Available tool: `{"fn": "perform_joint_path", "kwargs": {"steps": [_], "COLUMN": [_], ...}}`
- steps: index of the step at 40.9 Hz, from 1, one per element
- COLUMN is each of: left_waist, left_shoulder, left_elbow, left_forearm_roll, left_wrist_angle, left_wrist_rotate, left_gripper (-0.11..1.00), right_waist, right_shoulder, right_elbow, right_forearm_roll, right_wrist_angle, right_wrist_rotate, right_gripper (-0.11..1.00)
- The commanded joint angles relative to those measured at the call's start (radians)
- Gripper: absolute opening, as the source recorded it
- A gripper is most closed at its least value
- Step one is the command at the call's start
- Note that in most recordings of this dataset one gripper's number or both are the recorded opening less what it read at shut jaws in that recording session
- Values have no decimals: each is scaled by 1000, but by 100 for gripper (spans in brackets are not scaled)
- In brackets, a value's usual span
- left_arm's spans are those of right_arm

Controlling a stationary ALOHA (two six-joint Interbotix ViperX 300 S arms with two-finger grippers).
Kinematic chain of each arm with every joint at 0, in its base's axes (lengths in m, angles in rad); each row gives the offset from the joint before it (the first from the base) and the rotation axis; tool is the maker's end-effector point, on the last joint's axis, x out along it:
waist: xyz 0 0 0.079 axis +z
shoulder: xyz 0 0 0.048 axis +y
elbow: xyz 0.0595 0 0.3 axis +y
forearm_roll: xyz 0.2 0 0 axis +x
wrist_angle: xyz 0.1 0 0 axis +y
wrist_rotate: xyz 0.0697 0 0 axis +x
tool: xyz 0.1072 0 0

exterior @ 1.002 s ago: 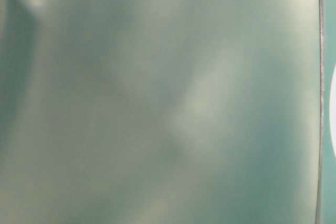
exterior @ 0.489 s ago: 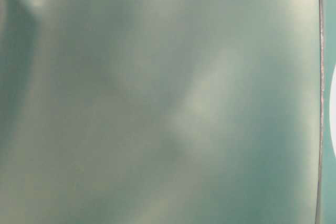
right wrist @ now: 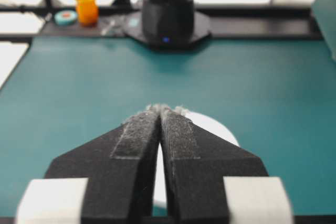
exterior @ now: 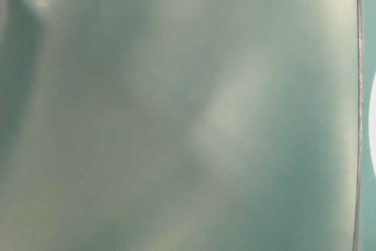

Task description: Scoop the yellow hexagonal prism block from the bowl with a spoon using the right arm.

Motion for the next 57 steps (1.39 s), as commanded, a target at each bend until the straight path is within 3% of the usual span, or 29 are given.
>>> {"fn": "perform_joint_path", "kwargs": {"steps": [1, 7, 10, 20, 27, 42, 57], "left_waist": [3, 8, 8, 9, 9, 8, 8], "left_shoulder": [8, 9, 9, 12, 12, 12, 17], "left_elbow": [-28, -28, -26, -26, -26, -25, -25], "left_forearm_roll": [3, 5, 3, 5, 5, 5, 5], "left_wrist_angle": [-12, -12, -14, -12, -14, -12, -11], "left_wrist_rotate": [2, 2, 2, 2, 2, 0, 0], "left_gripper": [-1, -1, -1, -1, -1, -1, -1], "right_waist": [0, 0, 0, 0, 14, 89, 193], "right_shoulder": [18, 38, 55, 186, 304, 472, 561], "right_elbow": [-14, -11, -6, 8, 12, 66, 181], "right_forearm_roll": [6, 31, 46, 80, 86, 117, 133], "right_wrist_angle": [0, 0, 0, -11, -78, -319, -560], "right_wrist_rotate": [2, 3, 3, 3, 3, 11, 112], "right_gripper": [18, 56, 62, 52, 52, 51, 51]}}
